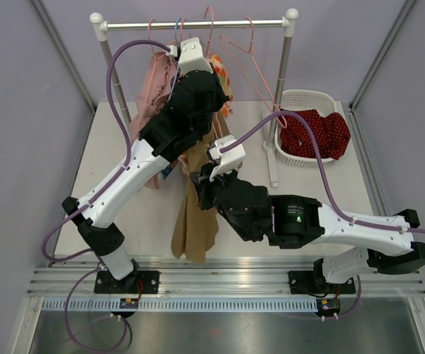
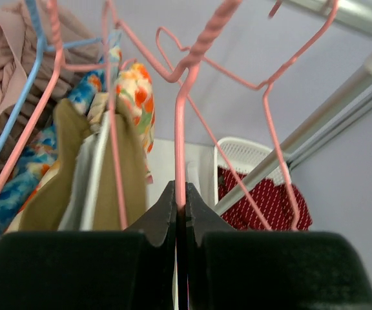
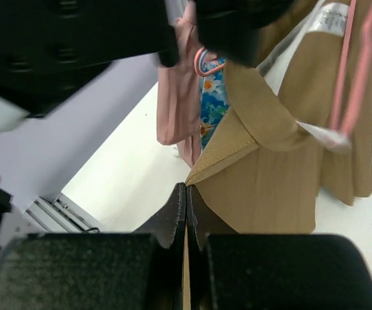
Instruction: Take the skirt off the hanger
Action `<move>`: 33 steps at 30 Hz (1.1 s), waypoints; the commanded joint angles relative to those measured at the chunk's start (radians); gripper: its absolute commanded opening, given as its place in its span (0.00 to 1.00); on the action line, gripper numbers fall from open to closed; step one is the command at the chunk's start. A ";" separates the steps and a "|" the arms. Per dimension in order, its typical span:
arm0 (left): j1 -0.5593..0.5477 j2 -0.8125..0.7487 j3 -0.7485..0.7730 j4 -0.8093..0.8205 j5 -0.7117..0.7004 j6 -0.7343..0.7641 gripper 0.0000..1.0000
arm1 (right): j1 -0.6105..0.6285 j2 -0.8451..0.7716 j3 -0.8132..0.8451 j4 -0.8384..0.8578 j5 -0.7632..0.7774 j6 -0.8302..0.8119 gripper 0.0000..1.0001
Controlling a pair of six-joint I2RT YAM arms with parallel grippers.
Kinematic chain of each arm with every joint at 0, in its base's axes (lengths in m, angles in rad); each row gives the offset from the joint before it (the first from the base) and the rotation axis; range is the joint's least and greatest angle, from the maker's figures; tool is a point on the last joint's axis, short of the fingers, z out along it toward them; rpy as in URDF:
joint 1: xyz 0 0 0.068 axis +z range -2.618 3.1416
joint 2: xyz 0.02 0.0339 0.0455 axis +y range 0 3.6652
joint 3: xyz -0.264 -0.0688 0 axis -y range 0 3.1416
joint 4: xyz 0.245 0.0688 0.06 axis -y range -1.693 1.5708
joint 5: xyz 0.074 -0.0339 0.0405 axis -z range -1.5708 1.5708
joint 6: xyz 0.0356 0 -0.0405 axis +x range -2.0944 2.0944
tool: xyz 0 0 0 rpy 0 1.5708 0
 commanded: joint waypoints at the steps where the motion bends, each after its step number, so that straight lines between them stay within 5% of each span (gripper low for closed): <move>1: 0.001 0.068 0.137 0.187 -0.134 0.064 0.00 | 0.093 0.018 0.121 -0.008 0.108 -0.006 0.00; 11: 0.009 0.110 0.173 0.249 -0.154 0.223 0.00 | 0.335 0.089 0.307 -0.048 0.387 -0.132 0.00; 15: 0.020 0.095 0.236 0.196 -0.131 0.268 0.00 | 0.417 0.090 0.244 0.014 0.554 -0.200 0.00; 20: 0.016 0.026 0.233 0.131 -0.069 0.222 0.00 | 0.423 0.050 0.146 -0.004 0.562 -0.108 0.00; 23: 0.004 -0.028 0.245 0.023 0.008 0.158 0.00 | 0.421 0.035 0.088 0.053 0.586 -0.149 0.22; 24: 0.000 -0.043 0.243 -0.026 0.031 0.150 0.00 | 0.420 0.029 0.066 0.086 0.599 -0.180 0.67; 26: -0.013 -0.083 0.260 -0.107 0.121 0.124 0.00 | 0.412 0.008 -0.011 0.235 0.632 -0.307 0.99; 29: -0.020 -0.105 0.321 -0.228 0.247 0.092 0.00 | 0.391 -0.049 -0.080 0.298 0.651 -0.353 1.00; 33: -0.020 -0.161 0.362 -0.447 0.408 0.041 0.00 | 0.313 -0.164 -0.163 0.182 0.628 -0.182 0.99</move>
